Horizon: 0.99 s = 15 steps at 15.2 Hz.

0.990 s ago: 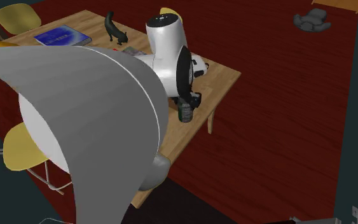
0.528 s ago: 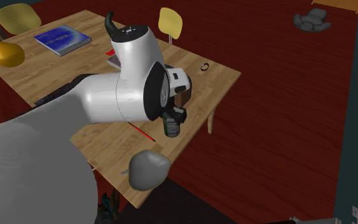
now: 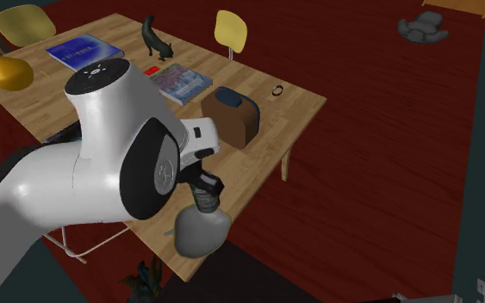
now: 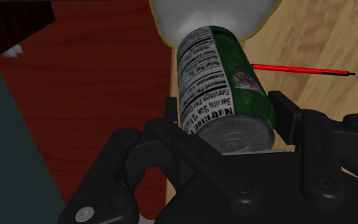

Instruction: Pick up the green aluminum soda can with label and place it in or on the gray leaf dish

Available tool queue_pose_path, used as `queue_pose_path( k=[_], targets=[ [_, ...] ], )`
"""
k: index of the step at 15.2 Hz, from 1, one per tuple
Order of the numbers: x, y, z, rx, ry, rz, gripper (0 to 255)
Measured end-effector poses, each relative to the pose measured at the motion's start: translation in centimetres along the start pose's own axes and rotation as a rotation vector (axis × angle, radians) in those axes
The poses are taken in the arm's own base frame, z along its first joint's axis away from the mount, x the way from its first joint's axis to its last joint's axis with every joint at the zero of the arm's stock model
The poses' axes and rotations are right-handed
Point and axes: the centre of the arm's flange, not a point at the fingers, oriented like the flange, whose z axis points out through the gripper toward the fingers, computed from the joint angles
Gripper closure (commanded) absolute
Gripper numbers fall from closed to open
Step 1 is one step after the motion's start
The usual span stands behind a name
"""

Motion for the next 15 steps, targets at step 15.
queue_pose_path(
  k=[15],
  targets=[
    [-6.9, -1.1, 3.3, 0.000, -0.001, 0.001, 255]
  ],
)
